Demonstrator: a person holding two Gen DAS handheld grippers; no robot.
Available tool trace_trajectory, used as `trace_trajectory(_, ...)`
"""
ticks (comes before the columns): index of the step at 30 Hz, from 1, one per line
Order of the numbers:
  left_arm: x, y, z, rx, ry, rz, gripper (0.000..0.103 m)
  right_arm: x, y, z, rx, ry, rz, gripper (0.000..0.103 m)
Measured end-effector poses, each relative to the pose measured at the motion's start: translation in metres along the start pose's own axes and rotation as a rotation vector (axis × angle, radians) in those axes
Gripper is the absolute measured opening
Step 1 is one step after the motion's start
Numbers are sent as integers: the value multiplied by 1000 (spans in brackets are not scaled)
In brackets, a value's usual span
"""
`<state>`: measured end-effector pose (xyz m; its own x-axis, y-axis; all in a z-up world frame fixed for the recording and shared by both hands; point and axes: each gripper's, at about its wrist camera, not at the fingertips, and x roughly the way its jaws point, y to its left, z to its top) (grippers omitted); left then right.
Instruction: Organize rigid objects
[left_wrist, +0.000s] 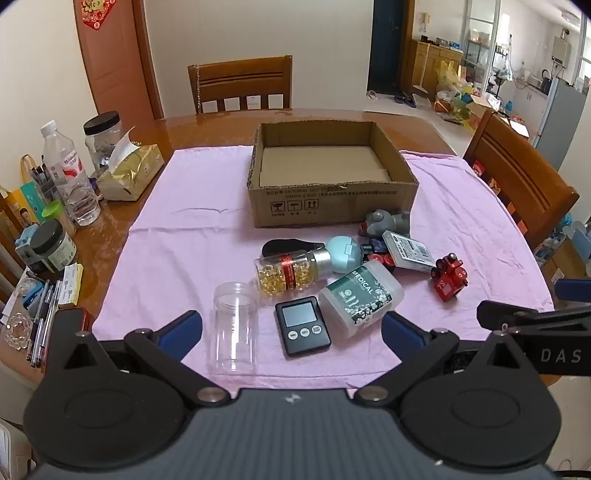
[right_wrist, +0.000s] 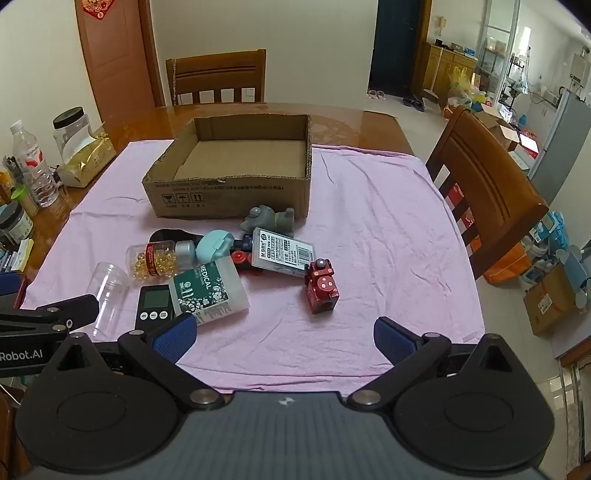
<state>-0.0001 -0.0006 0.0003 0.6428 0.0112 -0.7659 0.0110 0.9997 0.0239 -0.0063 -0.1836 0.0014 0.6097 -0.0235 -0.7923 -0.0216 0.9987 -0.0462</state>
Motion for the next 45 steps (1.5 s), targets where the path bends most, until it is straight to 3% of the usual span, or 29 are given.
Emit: trace_trajectory(45, -11, -8, 7, 4, -17, 4, 102, -8, -5, 10, -1, -23, 13, 103)
